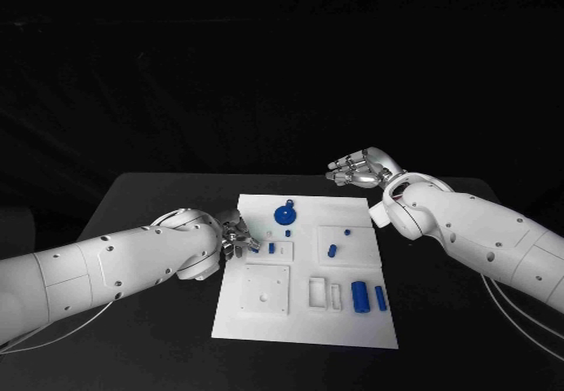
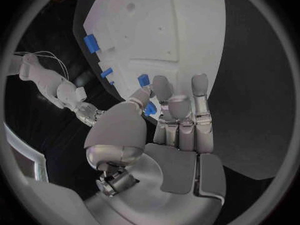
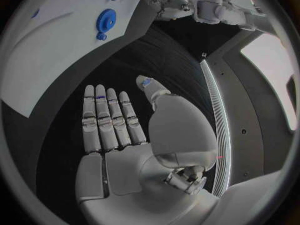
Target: Assemble the parts on the task board
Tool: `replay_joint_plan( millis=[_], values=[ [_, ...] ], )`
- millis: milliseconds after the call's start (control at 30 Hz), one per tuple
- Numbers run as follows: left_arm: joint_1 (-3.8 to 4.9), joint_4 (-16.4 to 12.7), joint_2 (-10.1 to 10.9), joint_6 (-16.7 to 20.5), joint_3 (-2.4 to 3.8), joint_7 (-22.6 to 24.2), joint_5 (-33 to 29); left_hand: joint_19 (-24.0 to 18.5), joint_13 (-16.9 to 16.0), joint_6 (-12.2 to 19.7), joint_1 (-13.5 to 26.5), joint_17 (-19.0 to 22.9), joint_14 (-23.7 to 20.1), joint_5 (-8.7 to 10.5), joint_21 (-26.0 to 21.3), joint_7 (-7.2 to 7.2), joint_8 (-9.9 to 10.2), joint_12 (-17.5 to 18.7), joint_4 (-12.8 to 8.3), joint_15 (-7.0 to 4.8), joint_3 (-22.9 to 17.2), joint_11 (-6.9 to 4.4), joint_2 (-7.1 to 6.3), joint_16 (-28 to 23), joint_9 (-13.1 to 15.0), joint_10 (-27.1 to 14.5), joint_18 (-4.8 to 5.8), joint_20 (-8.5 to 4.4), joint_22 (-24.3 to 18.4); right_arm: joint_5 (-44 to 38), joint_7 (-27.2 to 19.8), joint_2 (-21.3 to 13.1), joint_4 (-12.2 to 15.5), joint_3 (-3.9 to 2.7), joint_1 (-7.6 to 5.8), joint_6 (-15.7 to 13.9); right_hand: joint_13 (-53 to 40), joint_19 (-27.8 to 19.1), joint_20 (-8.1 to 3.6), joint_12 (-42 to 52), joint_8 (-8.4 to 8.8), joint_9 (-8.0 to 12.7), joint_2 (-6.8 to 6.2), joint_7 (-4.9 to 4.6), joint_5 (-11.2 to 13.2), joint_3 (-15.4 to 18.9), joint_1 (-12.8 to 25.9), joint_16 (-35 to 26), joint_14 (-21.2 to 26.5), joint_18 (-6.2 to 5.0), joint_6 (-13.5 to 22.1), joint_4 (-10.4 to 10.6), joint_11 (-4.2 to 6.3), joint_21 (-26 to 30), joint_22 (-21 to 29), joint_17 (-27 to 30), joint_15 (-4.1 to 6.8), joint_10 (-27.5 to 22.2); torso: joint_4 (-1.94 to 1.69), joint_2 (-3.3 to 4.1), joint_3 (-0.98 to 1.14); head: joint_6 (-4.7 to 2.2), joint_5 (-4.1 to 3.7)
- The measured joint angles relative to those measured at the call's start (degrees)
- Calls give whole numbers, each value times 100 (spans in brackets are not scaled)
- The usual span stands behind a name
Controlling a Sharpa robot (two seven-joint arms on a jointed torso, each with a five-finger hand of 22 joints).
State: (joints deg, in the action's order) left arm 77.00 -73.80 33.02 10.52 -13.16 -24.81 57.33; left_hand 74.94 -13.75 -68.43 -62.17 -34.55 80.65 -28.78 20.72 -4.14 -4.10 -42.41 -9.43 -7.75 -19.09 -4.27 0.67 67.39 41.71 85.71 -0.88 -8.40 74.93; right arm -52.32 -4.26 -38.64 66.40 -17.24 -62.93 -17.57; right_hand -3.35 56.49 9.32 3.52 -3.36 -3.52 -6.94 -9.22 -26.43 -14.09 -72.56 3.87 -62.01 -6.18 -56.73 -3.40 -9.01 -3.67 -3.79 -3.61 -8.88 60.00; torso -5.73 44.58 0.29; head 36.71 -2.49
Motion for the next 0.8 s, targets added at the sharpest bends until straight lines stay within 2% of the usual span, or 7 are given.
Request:
replay_joint_plan(
  millis=[167,367,800],
  values=[
    [12,32,-25,-87,4,-7,-5,0,-7,-1,-1,-35,0,-3,0,0,0,0,-16,1,15,0,1,24,32,0,0,0,0,0,0,3,-4,0,3,0,0,0,0,0,0,0,0,0,1,0,0,0,0,0,0,0,0,0,0,0,0,0,-7,-3,-2,8,-10],
    [19,39,-36,-159,9,-15,-5,-22,-48,-1,49,-83,-6,-156,22,1,17,-41,-39,7,39,0,51,72,93,0,0,21,-1,1,0,3,-5,0,4,0,0,0,0,0,0,0,0,0,1,0,0,0,0,0,0,0,0,0,0,0,0,0,-14,-6,-4,10,-16],
    [30,35,-35,-257,14,-35,19,-43,-90,-1,127,-185,-8,-201,44,0,41,-107,-40,12,39,0,128,143,170,0,0,42,-1,1,0,0,-7,0,10,0,0,0,0,0,0,0,0,0,1,0,0,0,0,0,0,0,0,0,0,0,0,0,-15,-7,-7,18,-8]
  ],
)
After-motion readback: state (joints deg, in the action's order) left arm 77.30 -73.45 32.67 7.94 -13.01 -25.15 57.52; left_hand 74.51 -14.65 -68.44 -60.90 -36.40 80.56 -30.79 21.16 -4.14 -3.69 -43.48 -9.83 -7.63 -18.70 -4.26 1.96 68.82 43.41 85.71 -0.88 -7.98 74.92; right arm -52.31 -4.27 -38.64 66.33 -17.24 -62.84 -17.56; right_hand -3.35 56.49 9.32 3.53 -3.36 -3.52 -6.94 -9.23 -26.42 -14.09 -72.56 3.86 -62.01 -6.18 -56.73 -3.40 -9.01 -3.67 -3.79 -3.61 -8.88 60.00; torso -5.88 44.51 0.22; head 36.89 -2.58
